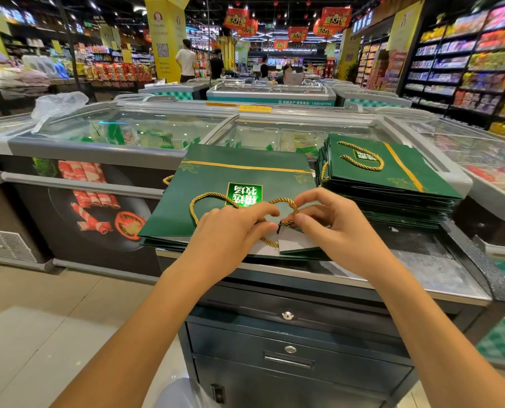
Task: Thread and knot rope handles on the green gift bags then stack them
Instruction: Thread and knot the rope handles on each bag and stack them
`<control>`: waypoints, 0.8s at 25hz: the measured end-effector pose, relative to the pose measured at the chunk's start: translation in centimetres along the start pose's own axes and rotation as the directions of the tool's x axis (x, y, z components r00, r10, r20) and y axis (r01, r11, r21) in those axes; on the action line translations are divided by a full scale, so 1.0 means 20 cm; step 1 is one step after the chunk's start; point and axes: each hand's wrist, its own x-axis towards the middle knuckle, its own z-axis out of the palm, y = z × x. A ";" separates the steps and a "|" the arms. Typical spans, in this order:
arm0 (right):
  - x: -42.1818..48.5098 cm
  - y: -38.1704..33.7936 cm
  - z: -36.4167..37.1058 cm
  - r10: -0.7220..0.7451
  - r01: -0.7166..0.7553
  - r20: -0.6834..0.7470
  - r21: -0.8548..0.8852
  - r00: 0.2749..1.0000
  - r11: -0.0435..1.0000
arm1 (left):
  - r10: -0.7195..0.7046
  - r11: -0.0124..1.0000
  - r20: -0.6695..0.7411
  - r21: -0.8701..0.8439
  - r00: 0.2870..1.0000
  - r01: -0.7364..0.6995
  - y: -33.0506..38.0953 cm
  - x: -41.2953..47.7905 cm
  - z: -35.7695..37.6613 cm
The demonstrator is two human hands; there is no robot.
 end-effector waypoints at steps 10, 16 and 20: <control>-0.13 0.01 0.10 -0.105 0.079 -0.277 -0.103 0.955 0.991 | 0.038 0.999 -0.042 -0.022 0.998 -0.039 0.00 0.02 0.00; -0.16 0.08 0.30 -0.283 0.010 -0.456 -0.513 0.844 0.858 | 0.022 0.999 -0.048 0.035 0.999 -0.020 0.01 0.02 0.02; -0.13 0.06 0.33 -0.330 -0.019 -0.510 -0.563 0.795 0.826 | 0.001 1.000 -0.056 -0.002 0.998 -0.001 0.00 0.03 0.03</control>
